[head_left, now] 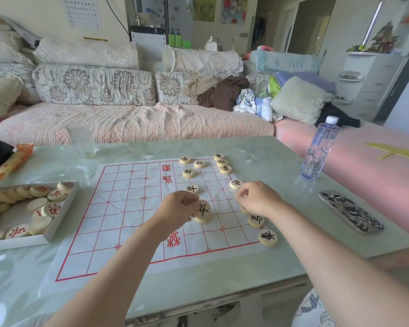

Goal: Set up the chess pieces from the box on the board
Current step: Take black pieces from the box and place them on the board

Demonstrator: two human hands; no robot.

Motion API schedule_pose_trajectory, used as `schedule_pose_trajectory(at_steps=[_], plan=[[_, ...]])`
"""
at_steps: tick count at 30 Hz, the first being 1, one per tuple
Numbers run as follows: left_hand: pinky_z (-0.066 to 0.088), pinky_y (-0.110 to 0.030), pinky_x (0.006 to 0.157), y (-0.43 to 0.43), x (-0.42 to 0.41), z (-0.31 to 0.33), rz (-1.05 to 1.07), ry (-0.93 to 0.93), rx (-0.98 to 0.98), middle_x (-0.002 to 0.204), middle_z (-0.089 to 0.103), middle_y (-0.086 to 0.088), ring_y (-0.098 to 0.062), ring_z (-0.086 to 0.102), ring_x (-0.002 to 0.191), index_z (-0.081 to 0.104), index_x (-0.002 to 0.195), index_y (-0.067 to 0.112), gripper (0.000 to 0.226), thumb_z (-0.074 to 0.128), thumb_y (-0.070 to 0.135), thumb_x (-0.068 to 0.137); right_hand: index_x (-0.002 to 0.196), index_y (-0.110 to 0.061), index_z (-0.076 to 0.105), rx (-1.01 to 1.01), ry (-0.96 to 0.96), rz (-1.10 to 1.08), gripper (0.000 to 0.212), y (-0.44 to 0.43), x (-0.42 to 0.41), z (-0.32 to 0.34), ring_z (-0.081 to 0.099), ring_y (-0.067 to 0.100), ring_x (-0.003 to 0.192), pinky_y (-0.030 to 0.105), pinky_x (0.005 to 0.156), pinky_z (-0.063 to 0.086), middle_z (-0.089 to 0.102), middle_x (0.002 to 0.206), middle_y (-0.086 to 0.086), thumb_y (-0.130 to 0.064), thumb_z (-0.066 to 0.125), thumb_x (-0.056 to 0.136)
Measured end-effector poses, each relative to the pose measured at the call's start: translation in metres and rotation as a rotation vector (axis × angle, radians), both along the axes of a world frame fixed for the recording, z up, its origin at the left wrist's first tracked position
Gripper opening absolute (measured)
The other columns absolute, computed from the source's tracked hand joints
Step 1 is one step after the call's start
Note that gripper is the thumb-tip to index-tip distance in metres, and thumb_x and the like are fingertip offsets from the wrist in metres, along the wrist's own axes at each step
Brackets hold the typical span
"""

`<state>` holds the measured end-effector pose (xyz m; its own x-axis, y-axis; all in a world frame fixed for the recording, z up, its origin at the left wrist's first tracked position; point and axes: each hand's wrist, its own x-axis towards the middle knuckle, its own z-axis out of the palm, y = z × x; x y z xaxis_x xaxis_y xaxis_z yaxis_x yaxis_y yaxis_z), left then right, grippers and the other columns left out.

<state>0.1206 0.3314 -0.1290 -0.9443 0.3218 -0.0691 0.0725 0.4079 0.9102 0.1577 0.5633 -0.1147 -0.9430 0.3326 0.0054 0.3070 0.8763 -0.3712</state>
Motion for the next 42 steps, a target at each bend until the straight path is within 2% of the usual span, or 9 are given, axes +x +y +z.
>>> schedule_pose_trajectory(at_steps=[4, 9, 12, 16, 20, 22, 26, 30, 42], plan=[[0.053, -0.018, 0.060, 0.002, 0.001, 0.002, 0.055, -0.075, 0.093, 0.090, 0.072, -0.005, -0.014, 0.069, 0.072, 0.066, 0.105, 0.010, 0.017, 0.066, 0.014, 0.089, 0.097, -0.037, 0.065, -0.365, 0.041, 0.250, 0.031, -0.037, 0.007, 0.006, 0.057, -0.001, 0.079, 0.023, 0.070, 0.046, 0.062, 0.107, -0.015, -0.039, 0.083, 0.071], [0.058, -0.025, 0.068, 0.000, 0.007, 0.005, 0.036, -0.216, 0.223, 0.091, 0.074, -0.013, -0.017, 0.069, 0.069, 0.066, 0.102, 0.005, 0.023, 0.072, 0.018, 0.084, 0.089, -0.034, 0.063, -0.420, 0.121, 0.362, 0.030, -0.065, 0.020, 0.006, 0.049, -0.008, 0.055, 0.011, 0.051, 0.037, 0.059, 0.086, -0.017, -0.035, 0.087, 0.070], [0.061, -0.034, 0.073, -0.003, 0.013, 0.002, -0.040, -0.056, -0.051, 0.085, 0.074, -0.003, -0.022, 0.071, 0.075, 0.066, 0.095, 0.015, 0.013, 0.066, 0.025, 0.087, 0.089, -0.032, 0.062, -0.353, 0.056, 0.380, 0.026, -0.065, 0.027, 0.004, 0.051, -0.013, 0.065, 0.011, 0.056, 0.037, 0.060, 0.089, -0.019, -0.038, 0.083, 0.074], [0.050, -0.023, 0.059, -0.016, 0.022, -0.007, -0.178, 0.304, -0.494, 0.100, 0.061, 0.011, -0.009, 0.059, 0.073, 0.064, 0.102, 0.028, 0.014, 0.055, 0.031, 0.092, 0.095, -0.032, 0.065, -0.232, -0.056, 0.398, 0.030, -0.064, 0.040, 0.001, 0.060, 0.001, 0.095, 0.020, 0.083, 0.049, 0.064, 0.103, -0.021, -0.050, 0.077, 0.074], [0.047, -0.031, 0.078, -0.034, 0.018, -0.022, -0.170, 0.514, -0.828, 0.120, 0.051, 0.005, -0.016, 0.047, 0.113, 0.059, 0.115, 0.030, 0.027, 0.056, 0.037, 0.089, 0.094, -0.033, 0.064, -0.176, -0.128, 0.464, 0.028, -0.064, 0.050, 0.002, 0.053, -0.009, 0.061, 0.009, 0.052, 0.037, 0.061, 0.084, -0.033, -0.039, 0.081, 0.072], [0.046, -0.032, 0.080, -0.040, 0.018, -0.027, -0.155, 0.490, -0.833, 0.121, 0.049, 0.004, -0.017, 0.045, 0.115, 0.059, 0.117, 0.031, 0.032, 0.057, 0.043, 0.088, 0.093, -0.035, 0.064, -0.136, -0.153, 0.501, 0.031, -0.066, 0.052, 0.001, 0.053, -0.011, 0.061, 0.009, 0.052, 0.037, 0.058, 0.078, -0.038, -0.034, 0.085, 0.070], [0.046, -0.030, 0.080, -0.048, 0.017, -0.031, -0.182, 0.500, -0.780, 0.115, 0.050, 0.007, -0.015, 0.046, 0.113, 0.060, 0.114, 0.031, 0.029, 0.058, 0.043, 0.087, 0.089, -0.038, 0.067, -0.060, -0.211, 0.513, 0.032, -0.070, 0.051, -0.007, 0.061, 0.004, 0.093, 0.029, 0.082, 0.053, 0.061, 0.101, -0.023, -0.045, 0.084, 0.063], [0.051, -0.033, 0.082, -0.061, 0.012, -0.029, -0.199, 0.490, -0.707, 0.106, 0.057, 0.008, -0.014, 0.053, 0.104, 0.062, 0.109, 0.028, 0.025, 0.059, 0.041, 0.088, 0.086, -0.036, 0.070, -0.077, -0.179, 0.488, 0.022, -0.079, 0.046, 0.001, 0.059, 0.001, 0.092, 0.027, 0.084, 0.052, 0.063, 0.098, -0.019, -0.052, 0.075, 0.071], [0.051, -0.029, 0.075, -0.124, -0.014, -0.008, 0.010, 0.465, -0.634, 0.102, 0.062, 0.010, -0.014, 0.060, 0.090, 0.063, 0.104, 0.031, 0.019, 0.056, 0.041, 0.089, 0.099, -0.025, 0.071, -0.363, 0.041, 0.500, 0.011, -0.185, -0.010, -0.003, 0.060, 0.004, 0.083, 0.019, 0.075, 0.046, 0.069, 0.100, -0.009, -0.023, 0.066, 0.089]])
